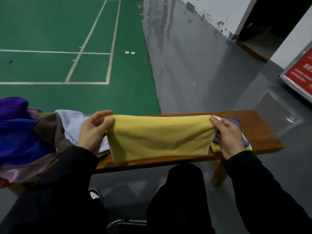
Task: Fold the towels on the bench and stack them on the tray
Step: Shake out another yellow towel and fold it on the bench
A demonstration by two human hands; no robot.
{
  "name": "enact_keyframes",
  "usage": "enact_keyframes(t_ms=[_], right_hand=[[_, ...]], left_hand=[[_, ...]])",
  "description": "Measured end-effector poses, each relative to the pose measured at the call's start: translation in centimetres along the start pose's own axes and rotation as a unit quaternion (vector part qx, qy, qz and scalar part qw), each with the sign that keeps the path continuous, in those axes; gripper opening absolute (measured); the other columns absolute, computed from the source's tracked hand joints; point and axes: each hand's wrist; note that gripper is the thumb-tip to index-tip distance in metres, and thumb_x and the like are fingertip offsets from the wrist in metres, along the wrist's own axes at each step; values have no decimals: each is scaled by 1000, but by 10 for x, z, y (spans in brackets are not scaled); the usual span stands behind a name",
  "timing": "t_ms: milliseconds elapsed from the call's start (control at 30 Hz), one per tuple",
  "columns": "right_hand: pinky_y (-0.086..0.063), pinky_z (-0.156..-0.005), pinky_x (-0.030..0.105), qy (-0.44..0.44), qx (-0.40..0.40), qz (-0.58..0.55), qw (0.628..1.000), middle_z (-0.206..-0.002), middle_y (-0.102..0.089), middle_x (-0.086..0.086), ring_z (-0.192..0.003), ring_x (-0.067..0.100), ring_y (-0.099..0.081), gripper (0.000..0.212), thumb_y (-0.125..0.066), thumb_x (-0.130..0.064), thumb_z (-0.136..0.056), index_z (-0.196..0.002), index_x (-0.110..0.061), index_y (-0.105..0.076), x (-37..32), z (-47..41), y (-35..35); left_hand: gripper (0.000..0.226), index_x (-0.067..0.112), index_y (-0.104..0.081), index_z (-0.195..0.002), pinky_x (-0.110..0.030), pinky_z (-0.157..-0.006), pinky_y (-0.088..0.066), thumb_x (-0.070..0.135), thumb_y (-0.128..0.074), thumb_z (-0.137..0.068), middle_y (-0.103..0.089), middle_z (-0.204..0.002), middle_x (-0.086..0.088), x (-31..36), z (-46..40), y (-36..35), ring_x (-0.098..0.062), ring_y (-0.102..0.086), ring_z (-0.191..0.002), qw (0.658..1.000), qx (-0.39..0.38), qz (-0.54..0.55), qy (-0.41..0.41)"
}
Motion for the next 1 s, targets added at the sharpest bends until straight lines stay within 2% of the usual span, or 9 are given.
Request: enact_keyframes(t_ms=[200, 300, 367, 500, 633, 700, 800, 900, 1000], right_hand=[[-54, -66, 20, 103, -1, 33, 994, -78, -69, -5, -76, 7, -65, 10, -75, -24, -92, -87, -15, -74, -28, -3, -14], [-53, -73, 30, 88, -8, 30, 996, -85, -66, 4, -83, 15, -63, 23, -79, -42, -82, -80, -19, -77, -34, -11, -28], [-52, -77, 36, 65, -16, 36, 997, -81, -65, 2, -82, 17, -62, 23, -80, -45, -81, -77, -23, -77, -36, -24, -37], [-52, -78, 37, 78, -16, 24, 997, -82, -66, -2, -82, 17, -63, 16, -72, -33, -95, -84, -22, -76, -53, -51, -50], [-55, -75, 28, 120, -26, -34, 992, -87, -69, -1, -83, 14, -64, 13, -68, -21, -98, -88, -20, -75, -71, -48, -38], [-56, -77, 26, 118, -33, -26, 992, -89, -71, 1, -84, 14, -66, 16, -66, -14, -99, -87, -20, -75, -57, -36, -22], [-49, -70, 23, 50, -1, 84, 995, -75, -67, -5, -73, 10, -59, 21, -66, -4, -94, -79, -18, -73, 9, -14, 6], [-46, -75, 37, -69, -17, 273, 959, -78, -71, -2, -80, 23, -61, 8, -76, -19, -86, -79, -17, -73, 94, 2, 30], [-44, -71, 37, -146, -20, 378, 914, -73, -66, 0, -78, 29, -60, 17, -70, -25, -87, -72, -15, -67, 126, 9, 32]], left_hand=[[13, 29, -75, -100, -32, -86, -48, 20, -76, -89, -60, -94, -9, 46, -1, 1, -17, -57, -92, 993, 19, -35, -115], [13, 27, -75, -100, -26, -71, -48, 17, -73, -92, -59, -87, -3, 50, -13, -4, -13, -54, -81, 992, 36, -46, -115], [12, 29, -75, -97, -25, -61, -48, 18, -74, -91, -58, -84, -2, 51, -31, -9, -11, -53, -73, 991, 44, -79, -102], [15, 24, -75, -101, -35, -78, -47, 15, -75, -89, -64, -90, -6, 67, -58, -20, -16, -55, -82, 992, 38, -54, -108], [20, 26, -75, -102, -29, -82, -50, 10, -72, -90, -66, -88, -1, 85, -47, -18, -15, -58, -84, 988, 13, -20, -155], [27, 24, -71, -103, -20, -76, -53, -1, -68, -92, -68, -92, 1, 72, -27, -11, -8, -63, -82, 987, 0, -22, -156], [33, 21, -66, -99, -13, -71, -52, -10, -64, -91, -69, -94, 2, 5, 6, 8, -1, -64, -78, 990, -18, -118, -75], [18, 22, -69, -89, -29, -71, -57, 14, -79, -77, -72, -79, 1, -68, 36, 25, -23, -67, -76, 969, -67, -220, 96], [22, 24, -65, -88, -38, -70, -51, 8, -77, -78, -63, -73, -5, -101, 46, 25, -29, -61, -72, 928, -67, -344, 128]])
Point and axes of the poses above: each hand's wrist, its own z-axis away from the middle knuckle, its own y-axis out of the back of the hand, x = y × z
